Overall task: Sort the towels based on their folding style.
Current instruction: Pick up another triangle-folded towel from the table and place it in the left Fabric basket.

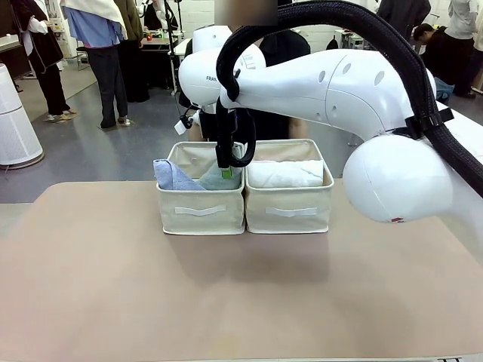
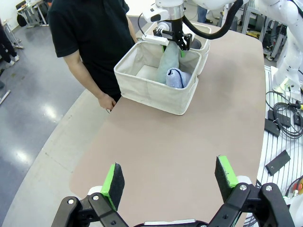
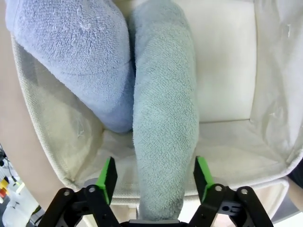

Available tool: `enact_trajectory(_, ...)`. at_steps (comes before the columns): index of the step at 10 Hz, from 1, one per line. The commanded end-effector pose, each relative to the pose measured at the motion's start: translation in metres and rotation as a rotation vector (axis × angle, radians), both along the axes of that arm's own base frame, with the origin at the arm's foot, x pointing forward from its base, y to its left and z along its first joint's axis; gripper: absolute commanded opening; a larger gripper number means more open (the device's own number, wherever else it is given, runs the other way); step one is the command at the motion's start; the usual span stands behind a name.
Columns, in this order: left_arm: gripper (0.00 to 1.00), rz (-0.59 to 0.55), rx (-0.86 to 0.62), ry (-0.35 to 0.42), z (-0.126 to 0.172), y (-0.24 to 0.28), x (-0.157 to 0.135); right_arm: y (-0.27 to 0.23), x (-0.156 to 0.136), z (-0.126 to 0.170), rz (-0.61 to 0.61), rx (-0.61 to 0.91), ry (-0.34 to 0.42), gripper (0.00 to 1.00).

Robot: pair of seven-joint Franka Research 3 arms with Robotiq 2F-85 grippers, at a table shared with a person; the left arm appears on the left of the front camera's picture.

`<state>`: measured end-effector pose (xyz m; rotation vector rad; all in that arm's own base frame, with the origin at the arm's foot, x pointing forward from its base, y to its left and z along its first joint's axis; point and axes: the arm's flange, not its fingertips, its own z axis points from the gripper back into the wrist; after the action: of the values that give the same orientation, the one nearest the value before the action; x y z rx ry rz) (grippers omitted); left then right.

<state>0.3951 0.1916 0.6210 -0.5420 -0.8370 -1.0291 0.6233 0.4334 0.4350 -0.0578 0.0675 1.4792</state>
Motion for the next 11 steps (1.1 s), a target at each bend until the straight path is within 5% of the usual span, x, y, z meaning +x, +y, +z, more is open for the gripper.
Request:
enact_trajectory(1,1.00,0.012,-0.003,-0.016,-0.002,-0.002,-0.001,0.009,0.015,0.009,0.014,0.018,0.013,1.00)
enact_trajectory(6,1.00,0.012,-0.003,-0.016,-0.002,-0.002,-0.001,0.004,0.014,0.022,0.002,0.020,-0.022,1.00)
enact_trajectory(11,1.00,0.012,-0.003,-0.016,-0.002,-0.002,-0.001,-0.042,-0.023,0.098,-0.151,0.092,-0.135,1.00)
